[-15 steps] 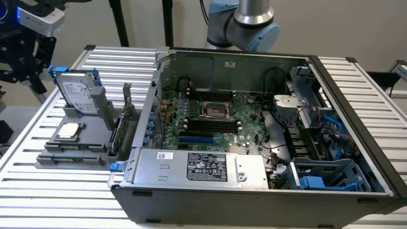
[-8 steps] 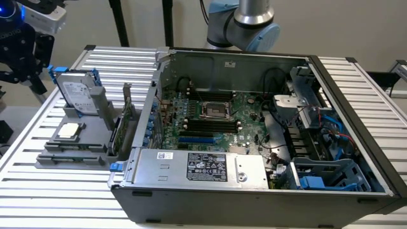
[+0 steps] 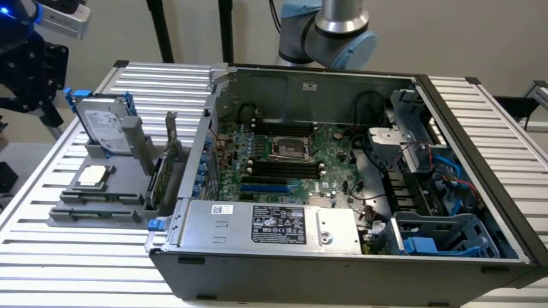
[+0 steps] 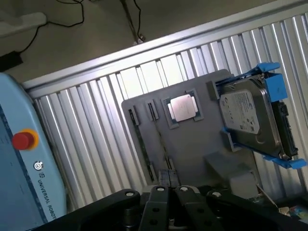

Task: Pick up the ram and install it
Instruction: 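Pick up the ram and move it above insertion slot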

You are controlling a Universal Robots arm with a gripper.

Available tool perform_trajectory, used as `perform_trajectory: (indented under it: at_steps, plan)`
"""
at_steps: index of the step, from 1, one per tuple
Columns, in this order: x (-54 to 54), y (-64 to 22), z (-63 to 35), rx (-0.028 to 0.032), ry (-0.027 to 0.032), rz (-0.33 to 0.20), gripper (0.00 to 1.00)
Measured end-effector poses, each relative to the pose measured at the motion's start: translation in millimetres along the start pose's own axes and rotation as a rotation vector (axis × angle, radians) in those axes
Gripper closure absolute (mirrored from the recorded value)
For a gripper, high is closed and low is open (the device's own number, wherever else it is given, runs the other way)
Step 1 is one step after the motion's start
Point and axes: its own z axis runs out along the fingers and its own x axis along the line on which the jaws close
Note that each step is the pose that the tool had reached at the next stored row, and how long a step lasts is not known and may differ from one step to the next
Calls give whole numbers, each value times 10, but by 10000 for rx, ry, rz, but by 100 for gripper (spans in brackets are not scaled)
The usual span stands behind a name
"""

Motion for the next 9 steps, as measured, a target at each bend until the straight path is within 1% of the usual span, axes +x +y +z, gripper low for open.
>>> perform_trajectory:
  at_steps: [9]
  plan:
    - [0,0,5,1,36,-1629,89]
